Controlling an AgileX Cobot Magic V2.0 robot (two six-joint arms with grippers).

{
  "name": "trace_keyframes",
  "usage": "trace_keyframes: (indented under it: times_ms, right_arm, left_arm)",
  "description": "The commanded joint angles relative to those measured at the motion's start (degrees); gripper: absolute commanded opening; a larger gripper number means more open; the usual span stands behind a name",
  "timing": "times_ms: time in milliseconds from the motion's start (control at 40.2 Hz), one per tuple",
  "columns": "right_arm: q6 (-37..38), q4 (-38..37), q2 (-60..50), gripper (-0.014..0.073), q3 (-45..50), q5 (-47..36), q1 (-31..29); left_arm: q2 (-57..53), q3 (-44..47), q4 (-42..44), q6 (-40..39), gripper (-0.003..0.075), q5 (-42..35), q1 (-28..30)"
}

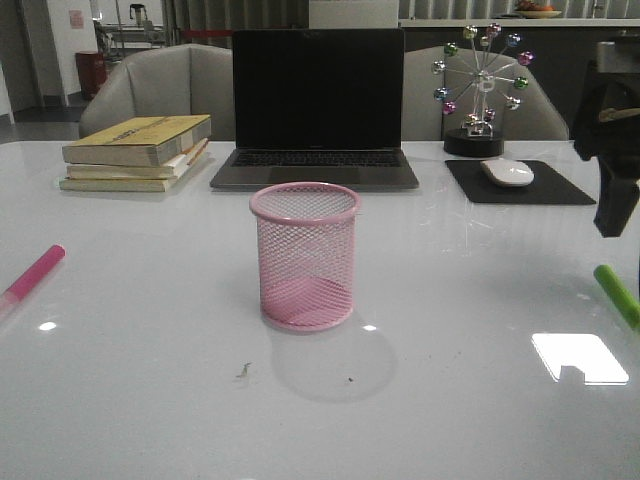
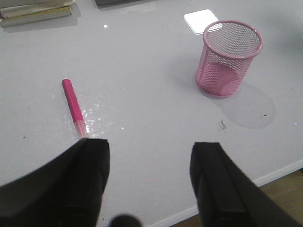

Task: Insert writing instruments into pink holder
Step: 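Lower the right gripper onto the green marker and grasp it, then lift the green marker and carry it above the pink holder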

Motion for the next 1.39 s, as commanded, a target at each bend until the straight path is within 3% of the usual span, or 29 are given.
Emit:
trace_keyframes:
  times_ms: [0, 323, 796, 895, 1094, 1194, 1368]
  right_arm:
    - [-1.1, 0.2, 2.0, 0.057, -5.4, 0.4, -0.2]
    - [-1.5, 0.2, 11.7, 0.057, -13.3, 5.2, -0.2]
    - [-1.6, 0.8, 15.7, 0.0563, -15.1, 6.5, -0.2]
    - [-1.6, 0.8, 15.7, 0.0465, -15.1, 6.6, -0.2]
    - [-1.6, 0.8, 15.6, 0.0125, -15.1, 6.8, -0.2]
    - [-1.6, 0.8, 15.1, 0.0074, -15.1, 7.2, -0.2]
    - [-2.7, 0.8, 9.2, 0.0073, -10.5, 1.7, 1.0]
  left_arm:
    - [0.4, -1.6, -0.6, 0.1, 0.0432, -4.3, -0.5]
    - [0.4, -1.6, -0.6, 0.1, 0.0432, -4.3, -0.5]
    - [0.4, -1.6, -0.6, 0.1, 0.0432, -4.3, -0.5]
    - [0.4, -1.6, -0.6, 0.1, 0.0421, -4.3, -0.5]
    - [0.4, -1.6, -0.6, 0.1, 0.04, -4.3, -0.5]
    - [0.4, -1.6, -0.6, 0.1, 0.0388, -4.3, -0.5]
    - [0.4, -1.6, -0.6, 0.1, 0.0363, -4.3, -0.5]
